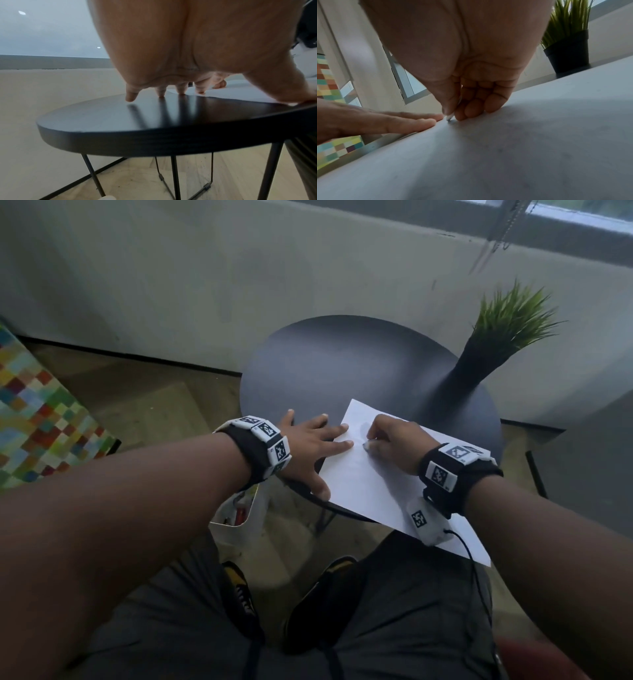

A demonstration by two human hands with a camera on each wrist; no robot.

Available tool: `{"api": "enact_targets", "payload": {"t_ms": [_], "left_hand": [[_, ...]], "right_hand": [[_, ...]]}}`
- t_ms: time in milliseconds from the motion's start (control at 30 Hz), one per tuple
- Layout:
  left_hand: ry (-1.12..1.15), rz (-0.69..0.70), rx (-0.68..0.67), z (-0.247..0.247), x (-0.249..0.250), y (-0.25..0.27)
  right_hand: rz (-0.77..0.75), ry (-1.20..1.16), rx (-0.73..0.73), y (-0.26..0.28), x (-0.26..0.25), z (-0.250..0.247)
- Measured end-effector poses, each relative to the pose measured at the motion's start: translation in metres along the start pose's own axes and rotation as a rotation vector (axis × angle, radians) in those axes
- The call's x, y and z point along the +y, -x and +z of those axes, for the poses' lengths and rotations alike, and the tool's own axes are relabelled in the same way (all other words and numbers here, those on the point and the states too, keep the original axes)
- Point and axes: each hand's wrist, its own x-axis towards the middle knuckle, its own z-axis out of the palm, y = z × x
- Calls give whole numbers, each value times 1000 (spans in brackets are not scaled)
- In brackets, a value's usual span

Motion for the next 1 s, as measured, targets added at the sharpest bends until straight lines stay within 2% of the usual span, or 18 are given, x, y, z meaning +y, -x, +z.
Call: {"api": "enact_targets", "payload": {"t_ms": [167,267,367,433,500,533,600,667,700,733,833,867,900,967,1000], "left_hand": [[30,-28,58,9,5,-3],[76,-47,86,13,11,-3],[83,-53,85,12,12,-5],[74,-59,72,11,12,-5],[63,-73,62,12,12,-7],[58,-78,61,12,13,-8],[49,-83,64,11,13,-9],[44,-86,52,8,14,-9],[44,-86,44,7,14,-10],[46,-86,39,6,15,-10],[42,-94,37,4,15,-11],[36,-97,36,4,15,-11],[32,-95,36,4,15,-11],[32,-94,28,2,15,-11],[30,-94,24,1,15,-11]], "right_hand": [[29,12,27,3,-1,0],[-93,27,-25,21,-18,15],[-225,93,-168,35,-29,21],[-140,102,-117,26,-20,15],[26,115,32,18,-7,11],[38,140,71,19,-6,13],[-106,215,4,26,-15,23],[-283,240,-167,38,-28,26],[-309,237,-228,38,-29,21],[-288,216,-228,32,-25,16],[-76,200,30,11,-10,9],[-70,237,71,12,-13,13],[-127,275,42,15,-19,20],[-300,288,-123,28,-34,29],[-325,266,-193,31,-34,27]]}}
